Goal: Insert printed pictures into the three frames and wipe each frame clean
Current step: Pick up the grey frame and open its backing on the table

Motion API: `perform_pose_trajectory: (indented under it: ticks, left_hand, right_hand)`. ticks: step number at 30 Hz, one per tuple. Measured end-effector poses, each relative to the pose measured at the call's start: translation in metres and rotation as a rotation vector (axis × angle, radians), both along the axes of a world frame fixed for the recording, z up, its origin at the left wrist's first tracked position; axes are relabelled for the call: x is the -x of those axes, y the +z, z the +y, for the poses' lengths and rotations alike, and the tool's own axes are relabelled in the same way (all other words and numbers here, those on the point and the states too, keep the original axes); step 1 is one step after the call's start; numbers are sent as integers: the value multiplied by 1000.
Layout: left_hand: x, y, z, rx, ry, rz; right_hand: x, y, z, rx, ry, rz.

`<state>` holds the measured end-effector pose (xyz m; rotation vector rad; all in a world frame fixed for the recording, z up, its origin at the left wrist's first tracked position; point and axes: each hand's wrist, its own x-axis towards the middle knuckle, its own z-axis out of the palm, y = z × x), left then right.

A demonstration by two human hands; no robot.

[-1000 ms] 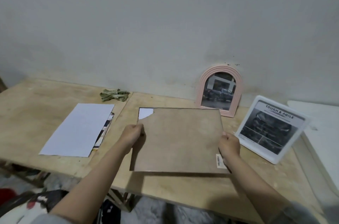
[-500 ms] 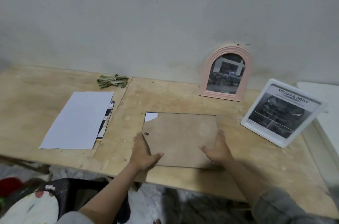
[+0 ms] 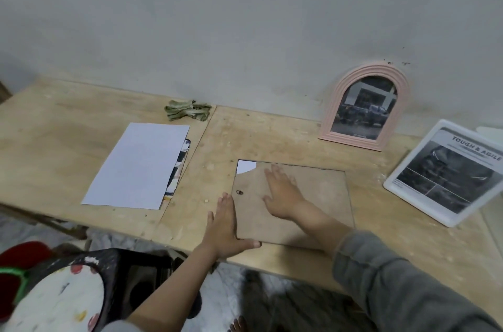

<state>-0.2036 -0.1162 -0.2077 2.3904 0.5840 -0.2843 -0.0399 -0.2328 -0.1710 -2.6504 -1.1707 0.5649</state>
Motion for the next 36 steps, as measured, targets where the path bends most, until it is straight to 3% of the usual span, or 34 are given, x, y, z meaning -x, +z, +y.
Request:
perform_pose_trajectory:
  ticks: [10, 16, 36]
  left_hand:
    - [4, -6, -5, -29, 85, -119]
    - [4, -9, -4, -33, 101, -142]
    - [4, -8, -6, -19, 152, -207]
  right_hand:
    - [-13, 2, 69, 336, 248, -127]
    - [-10, 8, 83, 371, 213, -154]
    - [-27, 42, 92, 285, 109, 32]
